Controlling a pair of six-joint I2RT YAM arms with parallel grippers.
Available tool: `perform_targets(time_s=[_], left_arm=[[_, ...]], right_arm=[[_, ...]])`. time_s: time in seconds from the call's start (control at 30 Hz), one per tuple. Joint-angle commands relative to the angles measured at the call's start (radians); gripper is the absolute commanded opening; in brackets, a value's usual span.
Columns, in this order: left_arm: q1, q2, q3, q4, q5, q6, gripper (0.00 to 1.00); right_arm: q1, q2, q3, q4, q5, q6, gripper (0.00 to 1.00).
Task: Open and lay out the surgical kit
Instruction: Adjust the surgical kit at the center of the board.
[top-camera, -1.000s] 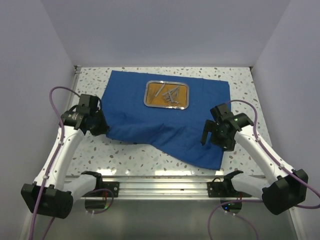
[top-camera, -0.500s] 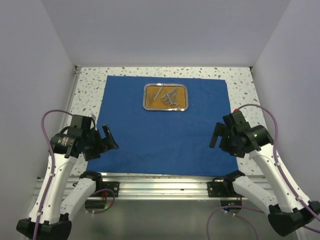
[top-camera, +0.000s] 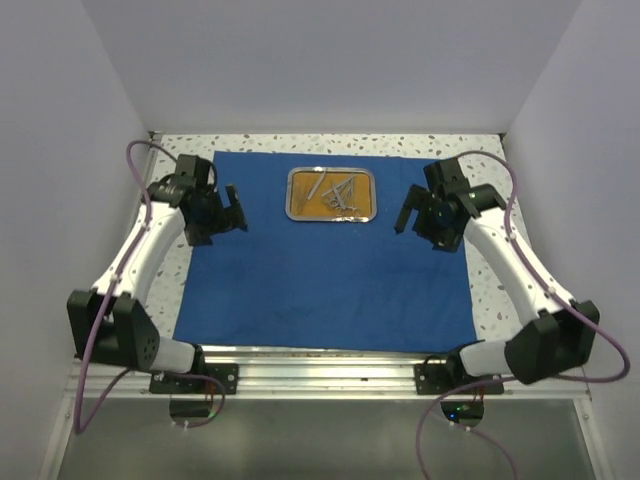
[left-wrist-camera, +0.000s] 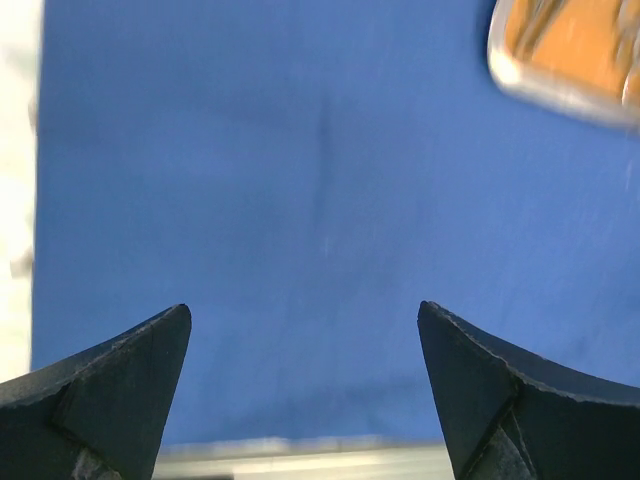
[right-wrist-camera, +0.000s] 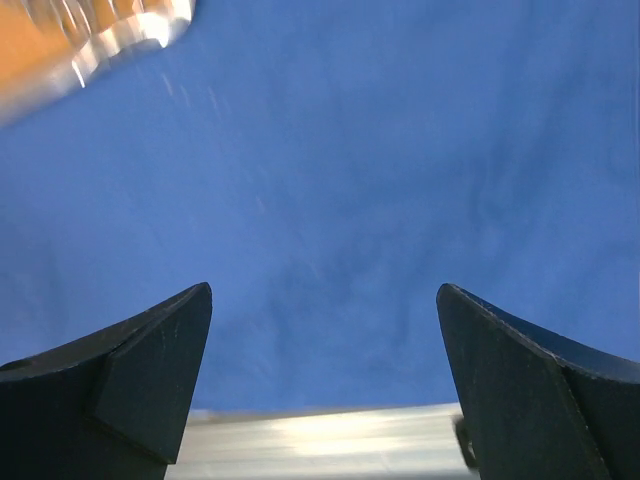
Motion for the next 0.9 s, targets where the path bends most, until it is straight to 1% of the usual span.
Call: perform_targets(time_s=[0.0, 0.03, 0.1, 0.13, 0.2, 0.23, 0.27, 0.3, 0.4, 0.43, 0.5, 0.7, 0.73, 0.8, 0.87], left_arm=[[0.049, 0.153, 0.135, 0.210, -0.024, 0.094, 0.99], [0.063, 0.189, 0.151, 0.257, 0.003, 0.100, 0.99], [0.089, 0.281, 0.195, 0.312, 0.034, 0.116, 0.99], [0.102, 0.345, 0.215, 0.346, 0.043, 0.119, 0.99], [0.110, 0.405, 0.270, 0.389, 0.058, 0.125, 1.00], [0.112, 0.462, 0.290, 0.397, 0.062, 0.128, 0.99], [0.115, 0.486, 0.310, 0.408, 0.060, 0.131, 0.99], [0.118, 0.537, 0.341, 0.421, 0.057, 0.131, 0.99], [0.127, 0.614, 0.419, 0.417, 0.058, 0.130, 0.99], [0.129, 0.660, 0.444, 0.397, 0.046, 0.128, 0.99], [0.132, 0.691, 0.490, 0.389, 0.007, 0.137, 0.99], [0.213, 0.778, 0.583, 0.386, 0.002, 0.176, 0.99], [0.230, 0.798, 0.591, 0.394, 0.000, 0.182, 0.99], [0.242, 0.818, 0.611, 0.421, -0.001, 0.192, 0.99], [0.247, 0.841, 0.626, 0.440, 0.005, 0.205, 1.00]], right_arm=[[-0.092, 0.121, 0.112, 0.137, -0.048, -0.033, 0.98], [-0.126, 0.157, 0.149, 0.163, -0.056, -0.033, 0.98], [-0.152, 0.261, 0.193, 0.194, -0.051, -0.055, 0.98], [-0.157, 0.330, 0.251, 0.197, -0.041, -0.065, 0.98], [-0.169, 0.411, 0.321, 0.188, -0.012, -0.085, 0.98], [-0.172, 0.445, 0.395, 0.179, -0.004, -0.095, 0.98], [-0.174, 0.524, 0.439, 0.164, 0.013, -0.098, 0.97], [-0.178, 0.554, 0.512, 0.144, 0.039, -0.108, 0.97], [-0.198, 0.669, 0.592, 0.127, 0.070, -0.112, 0.96], [-0.207, 0.694, 0.638, 0.114, 0.076, -0.110, 0.96], [-0.239, 0.761, 0.704, 0.069, 0.094, -0.095, 0.97], [-0.322, 0.823, 0.714, 0.100, 0.061, -0.099, 0.97], [-0.326, 0.829, 0.712, 0.107, 0.059, -0.101, 0.96], [-0.381, 0.838, 0.695, 0.131, 0.052, -0.107, 0.94], [-0.401, 0.843, 0.669, 0.151, 0.038, -0.101, 0.93]])
